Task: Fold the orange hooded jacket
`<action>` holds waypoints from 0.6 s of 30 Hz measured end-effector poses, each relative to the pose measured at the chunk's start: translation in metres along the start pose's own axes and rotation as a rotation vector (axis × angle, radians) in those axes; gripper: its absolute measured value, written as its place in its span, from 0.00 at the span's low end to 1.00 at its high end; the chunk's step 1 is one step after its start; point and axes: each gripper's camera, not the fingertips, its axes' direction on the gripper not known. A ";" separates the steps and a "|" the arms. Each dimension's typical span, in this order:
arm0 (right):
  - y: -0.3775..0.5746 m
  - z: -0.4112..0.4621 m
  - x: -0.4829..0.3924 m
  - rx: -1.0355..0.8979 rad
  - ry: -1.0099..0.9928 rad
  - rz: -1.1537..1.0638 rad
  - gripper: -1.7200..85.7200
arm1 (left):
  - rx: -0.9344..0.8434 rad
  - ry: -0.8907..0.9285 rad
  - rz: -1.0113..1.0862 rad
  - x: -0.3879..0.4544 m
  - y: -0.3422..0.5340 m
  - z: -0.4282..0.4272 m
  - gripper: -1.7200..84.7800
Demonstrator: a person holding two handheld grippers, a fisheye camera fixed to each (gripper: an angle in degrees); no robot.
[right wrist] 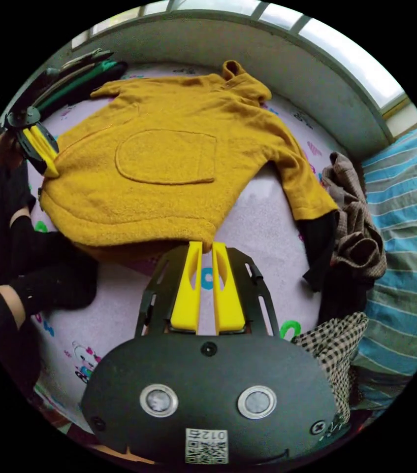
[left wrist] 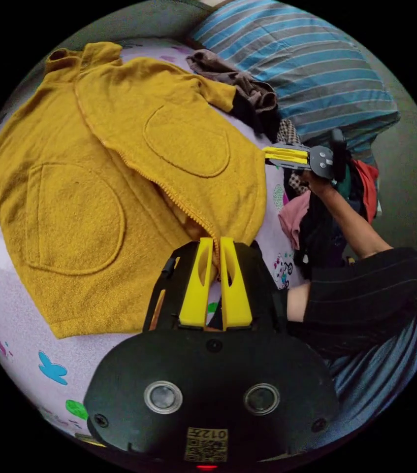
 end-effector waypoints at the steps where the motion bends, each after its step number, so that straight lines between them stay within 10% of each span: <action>1: 0.003 0.005 0.002 -0.018 -0.025 0.005 0.04 | -0.018 0.002 0.002 0.001 0.000 0.005 0.03; 9: 0.012 0.069 -0.025 -0.322 0.141 -0.152 0.01 | -0.131 0.020 -0.094 -0.018 0.001 0.066 0.03; 18: -0.012 0.004 -0.002 0.072 -0.151 0.270 0.03 | -0.119 0.010 -0.106 -0.008 0.015 0.088 0.03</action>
